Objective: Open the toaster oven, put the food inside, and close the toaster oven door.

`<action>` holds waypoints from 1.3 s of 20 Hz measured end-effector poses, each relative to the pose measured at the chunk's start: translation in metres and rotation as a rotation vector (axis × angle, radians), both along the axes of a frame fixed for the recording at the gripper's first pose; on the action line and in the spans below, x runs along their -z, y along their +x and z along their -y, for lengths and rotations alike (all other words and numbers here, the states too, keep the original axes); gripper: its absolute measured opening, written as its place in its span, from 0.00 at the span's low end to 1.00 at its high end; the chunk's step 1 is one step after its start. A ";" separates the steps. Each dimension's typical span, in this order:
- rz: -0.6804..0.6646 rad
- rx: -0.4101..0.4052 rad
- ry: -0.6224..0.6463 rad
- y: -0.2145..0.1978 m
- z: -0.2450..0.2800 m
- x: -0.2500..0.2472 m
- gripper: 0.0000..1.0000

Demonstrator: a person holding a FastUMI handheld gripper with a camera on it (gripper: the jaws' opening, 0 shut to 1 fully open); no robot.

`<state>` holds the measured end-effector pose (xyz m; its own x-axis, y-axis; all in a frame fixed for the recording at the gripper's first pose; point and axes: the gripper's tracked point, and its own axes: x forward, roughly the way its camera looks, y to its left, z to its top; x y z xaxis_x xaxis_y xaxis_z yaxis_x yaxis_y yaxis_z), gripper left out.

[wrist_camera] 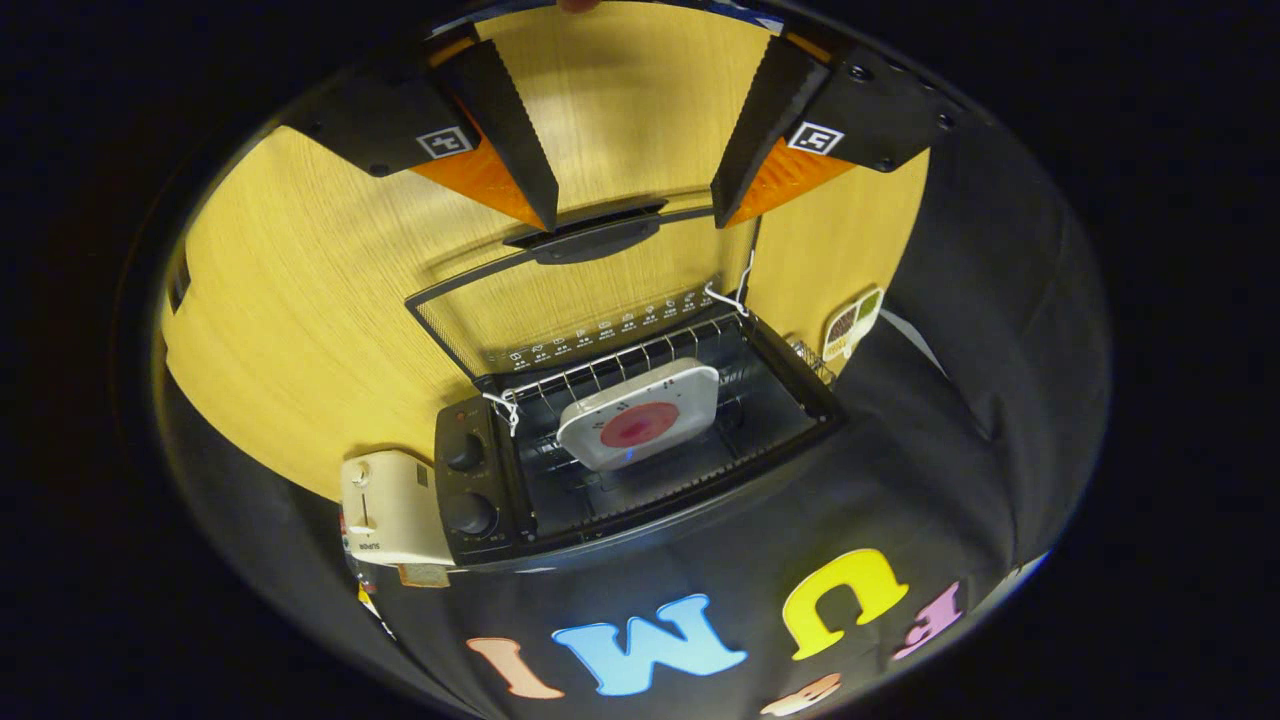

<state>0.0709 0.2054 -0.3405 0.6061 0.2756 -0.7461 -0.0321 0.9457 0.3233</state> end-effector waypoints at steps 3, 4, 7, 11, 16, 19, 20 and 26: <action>-0.017 -0.054 -0.073 -0.006 0.002 0.015 0.98; -0.027 -0.072 -0.103 -0.008 0.004 0.022 0.98; -0.061 -0.121 -0.186 -0.010 0.009 0.041 0.98; -0.072 -0.156 -0.260 -0.007 0.010 0.057 0.98; -0.044 -0.141 -0.304 0.008 0.009 0.066 0.99; -0.031 -0.130 -0.311 0.009 0.008 0.065 0.98; -0.023 -0.128 -0.314 0.008 0.008 0.065 0.98; 0.042 -0.119 -0.341 0.006 0.011 0.042 0.98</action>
